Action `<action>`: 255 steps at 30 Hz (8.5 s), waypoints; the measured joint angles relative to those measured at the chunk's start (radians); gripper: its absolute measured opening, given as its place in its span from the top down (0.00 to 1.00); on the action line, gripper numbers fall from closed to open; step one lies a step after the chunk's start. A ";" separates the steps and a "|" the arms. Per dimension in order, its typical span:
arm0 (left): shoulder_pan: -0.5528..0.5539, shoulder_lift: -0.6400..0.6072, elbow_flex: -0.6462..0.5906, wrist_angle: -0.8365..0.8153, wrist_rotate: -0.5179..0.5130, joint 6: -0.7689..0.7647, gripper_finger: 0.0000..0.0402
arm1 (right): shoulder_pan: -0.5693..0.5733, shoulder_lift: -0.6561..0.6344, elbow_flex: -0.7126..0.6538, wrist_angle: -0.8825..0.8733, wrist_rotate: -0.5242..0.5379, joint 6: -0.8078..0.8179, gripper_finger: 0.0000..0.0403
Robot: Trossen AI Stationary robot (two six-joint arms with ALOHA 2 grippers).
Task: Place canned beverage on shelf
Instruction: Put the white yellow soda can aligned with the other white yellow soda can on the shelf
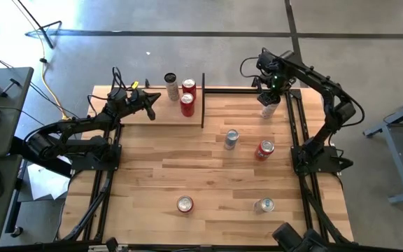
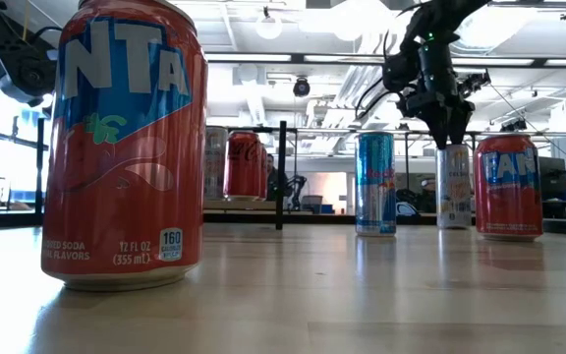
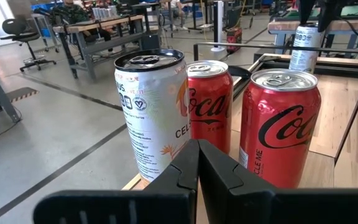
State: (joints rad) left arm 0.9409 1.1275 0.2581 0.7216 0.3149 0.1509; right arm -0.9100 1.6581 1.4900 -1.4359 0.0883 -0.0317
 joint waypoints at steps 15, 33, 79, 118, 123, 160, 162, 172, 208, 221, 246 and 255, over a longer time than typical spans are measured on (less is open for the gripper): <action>0.000 0.000 0.000 -0.005 0.000 0.000 1.00 | 0.001 0.072 0.000 0.012 0.004 -0.029 0.32; 0.041 0.000 0.000 -0.021 0.000 -0.018 1.00 | 0.074 0.072 0.107 -0.138 -0.084 0.084 0.41; -0.041 -0.206 0.000 -0.096 0.000 0.003 1.00 | 0.832 0.399 0.590 0.137 -0.170 0.637 0.41; -0.041 -0.206 0.000 -0.096 0.000 -0.008 1.00 | 0.818 0.432 0.590 0.099 -0.077 0.599 0.28; -0.041 -0.206 0.000 -0.097 0.000 -0.008 1.00 | 0.818 0.451 0.590 0.107 -0.084 0.573 0.25; -0.152 -0.206 0.030 -0.117 0.139 0.024 1.00 | 0.950 0.234 0.361 0.152 0.090 0.234 0.99; -0.169 -0.206 0.033 -0.122 0.127 0.020 1.00 | 0.946 0.207 0.266 0.247 0.091 0.240 0.99; -0.211 -0.206 0.056 -0.123 0.116 0.018 1.00 | 0.915 0.184 -0.003 0.663 0.010 0.234 1.00; -0.407 -0.198 0.155 -0.508 0.067 0.000 0.93 | 0.764 0.201 -0.187 1.155 -0.121 0.017 1.00; -0.537 -0.121 0.154 -0.482 0.089 -0.206 0.48 | 0.726 0.201 -0.217 1.245 -0.178 -0.070 1.00; -0.558 0.220 0.154 -0.085 0.069 -0.172 0.30 | 0.725 0.201 -0.218 1.265 -0.222 -0.109 1.00; -0.595 0.292 0.167 0.000 0.057 -0.173 0.30 | 0.726 0.203 -0.220 1.267 -0.234 -0.125 1.00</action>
State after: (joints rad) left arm 0.3456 1.4198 0.4250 0.7219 0.3715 -0.0219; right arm -0.1837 1.8613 1.2701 -0.1688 -0.1454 -0.1566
